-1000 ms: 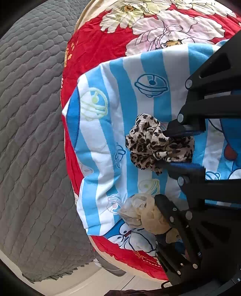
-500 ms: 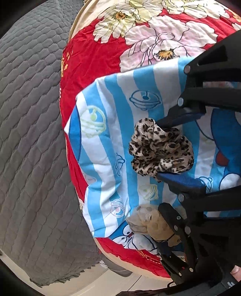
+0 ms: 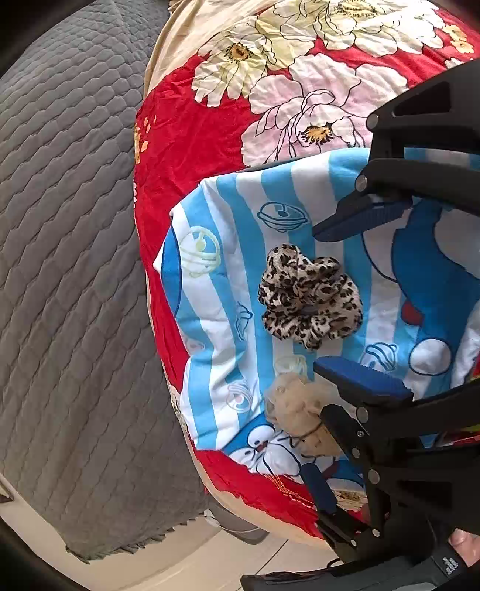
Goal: Organize objects
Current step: 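Lower both scrunchies onto the striped shirt and open both tools, then withdraw both open tools from the tray toward the remaining items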
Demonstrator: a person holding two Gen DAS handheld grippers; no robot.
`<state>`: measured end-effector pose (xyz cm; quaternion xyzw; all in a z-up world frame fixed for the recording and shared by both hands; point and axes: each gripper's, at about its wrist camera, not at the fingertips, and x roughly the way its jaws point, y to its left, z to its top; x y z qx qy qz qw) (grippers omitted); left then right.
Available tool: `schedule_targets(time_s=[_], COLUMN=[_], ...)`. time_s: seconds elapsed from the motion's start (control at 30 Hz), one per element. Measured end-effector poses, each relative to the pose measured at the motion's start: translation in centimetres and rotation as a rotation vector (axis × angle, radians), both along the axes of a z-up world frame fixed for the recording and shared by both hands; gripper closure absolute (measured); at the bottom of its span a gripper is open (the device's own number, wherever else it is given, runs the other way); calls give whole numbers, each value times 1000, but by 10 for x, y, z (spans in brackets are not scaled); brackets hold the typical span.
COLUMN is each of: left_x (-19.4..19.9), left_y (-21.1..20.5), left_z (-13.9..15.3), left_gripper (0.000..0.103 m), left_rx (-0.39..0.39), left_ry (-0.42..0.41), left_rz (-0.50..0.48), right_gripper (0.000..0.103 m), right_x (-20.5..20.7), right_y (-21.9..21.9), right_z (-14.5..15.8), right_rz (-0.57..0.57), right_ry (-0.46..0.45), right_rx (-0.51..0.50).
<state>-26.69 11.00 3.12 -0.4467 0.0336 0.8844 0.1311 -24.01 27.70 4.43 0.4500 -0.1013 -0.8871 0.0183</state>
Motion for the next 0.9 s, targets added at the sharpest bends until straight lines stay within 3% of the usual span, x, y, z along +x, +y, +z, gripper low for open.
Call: schedule_targets(time_s=[0.77, 0.9], left_x=[34, 41], left_y=[-19, -23], left_z=[21, 24], left_gripper=[16, 16], left_rx=[21, 9], left_ry=[31, 39], left_rz=[4, 5], right_gripper=[22, 10], right_x=[55, 64], right_y=[-10, -11], right_z=[23, 28], right_rz=[12, 10], right_ry=[42, 55], right_rx=[29, 32])
